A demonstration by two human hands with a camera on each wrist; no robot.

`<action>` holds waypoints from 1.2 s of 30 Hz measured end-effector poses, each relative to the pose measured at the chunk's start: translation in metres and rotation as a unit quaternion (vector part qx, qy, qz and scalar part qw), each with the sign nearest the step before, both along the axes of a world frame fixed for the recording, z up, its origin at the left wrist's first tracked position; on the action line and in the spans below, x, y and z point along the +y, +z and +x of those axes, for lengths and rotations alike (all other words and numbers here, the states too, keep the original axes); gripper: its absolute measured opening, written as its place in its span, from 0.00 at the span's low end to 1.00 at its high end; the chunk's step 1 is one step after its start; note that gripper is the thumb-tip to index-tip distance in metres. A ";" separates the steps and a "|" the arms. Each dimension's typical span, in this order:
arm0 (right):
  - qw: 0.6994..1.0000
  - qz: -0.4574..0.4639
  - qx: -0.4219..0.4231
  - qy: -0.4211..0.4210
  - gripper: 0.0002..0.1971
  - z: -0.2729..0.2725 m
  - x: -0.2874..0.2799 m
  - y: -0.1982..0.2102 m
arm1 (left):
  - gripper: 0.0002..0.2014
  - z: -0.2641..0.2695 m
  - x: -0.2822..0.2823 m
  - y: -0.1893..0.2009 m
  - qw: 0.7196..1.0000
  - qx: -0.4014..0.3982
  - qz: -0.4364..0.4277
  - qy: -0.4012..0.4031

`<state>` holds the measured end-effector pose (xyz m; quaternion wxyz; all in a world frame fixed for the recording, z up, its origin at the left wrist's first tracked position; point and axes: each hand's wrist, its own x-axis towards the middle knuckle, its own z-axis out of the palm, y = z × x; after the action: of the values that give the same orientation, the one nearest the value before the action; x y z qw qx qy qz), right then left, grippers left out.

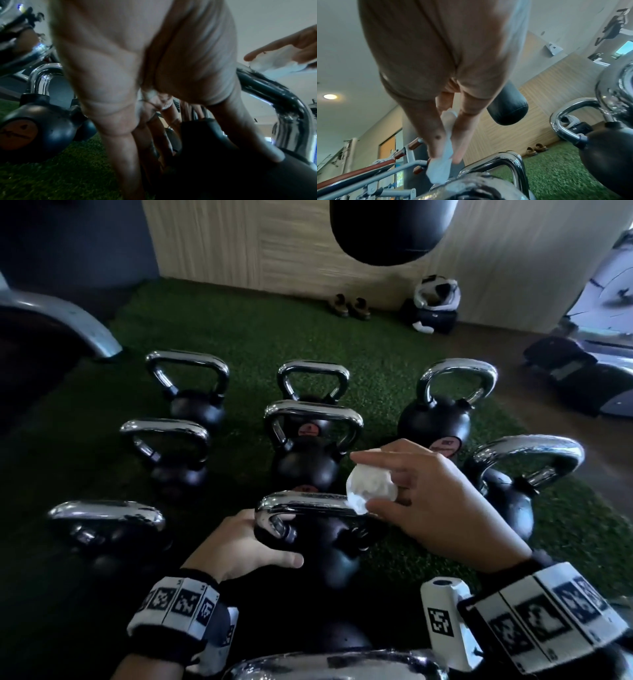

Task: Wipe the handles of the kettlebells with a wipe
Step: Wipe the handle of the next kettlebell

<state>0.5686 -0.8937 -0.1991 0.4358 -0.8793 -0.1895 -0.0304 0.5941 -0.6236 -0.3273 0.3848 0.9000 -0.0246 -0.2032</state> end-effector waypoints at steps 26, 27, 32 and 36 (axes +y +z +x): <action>0.959 -0.094 -0.264 -0.035 0.11 0.008 0.012 -0.057 | 0.45 -0.004 0.003 -0.023 0.998 -0.027 -0.058 0.026; 0.960 -0.083 -0.261 -0.058 0.11 0.005 0.005 -0.060 | 0.44 -0.004 0.003 -0.023 0.997 -0.029 -0.061 0.026; 0.952 -0.037 -0.271 -0.138 0.12 -0.017 -0.006 -0.074 | 0.41 -0.008 0.001 -0.022 0.997 -0.032 -0.066 0.025; 0.953 0.018 -0.262 -0.149 0.10 -0.015 -0.006 -0.082 | 0.42 -0.007 0.001 -0.023 0.996 -0.037 -0.076 0.025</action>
<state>0.5535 -0.9001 -0.2809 0.3770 -0.8507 -0.1632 -0.3279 0.5873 -0.6224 -0.3502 0.4560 0.8754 -0.0313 -0.1576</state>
